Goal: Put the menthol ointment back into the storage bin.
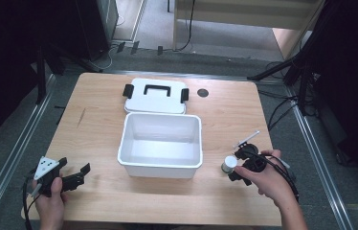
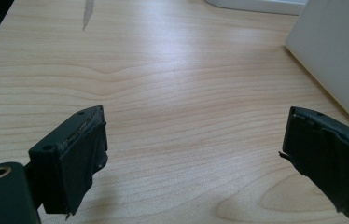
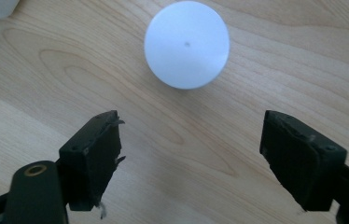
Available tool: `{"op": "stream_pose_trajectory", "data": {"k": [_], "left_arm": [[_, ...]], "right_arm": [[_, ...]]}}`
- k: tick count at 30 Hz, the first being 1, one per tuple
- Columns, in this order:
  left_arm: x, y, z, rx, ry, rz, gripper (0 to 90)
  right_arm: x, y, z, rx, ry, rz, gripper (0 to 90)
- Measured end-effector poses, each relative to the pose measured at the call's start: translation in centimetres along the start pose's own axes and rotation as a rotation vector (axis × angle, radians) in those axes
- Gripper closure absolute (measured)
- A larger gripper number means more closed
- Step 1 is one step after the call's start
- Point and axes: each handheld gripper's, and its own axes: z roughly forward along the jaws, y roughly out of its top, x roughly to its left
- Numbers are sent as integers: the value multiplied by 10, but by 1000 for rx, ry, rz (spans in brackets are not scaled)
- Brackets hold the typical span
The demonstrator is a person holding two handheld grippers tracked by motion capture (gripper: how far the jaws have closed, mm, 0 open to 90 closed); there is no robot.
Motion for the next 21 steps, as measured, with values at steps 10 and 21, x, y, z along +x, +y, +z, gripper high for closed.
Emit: {"op": "stream_pose_trajectory", "data": {"k": [10, 21], "left_arm": [[0, 2, 3, 18, 7, -4, 73], [-1, 3, 6, 41, 15, 9, 73]], "right_arm": [[2, 24, 10, 58, 14, 21, 247], [0, 41, 21, 89, 28, 56, 512]]}}
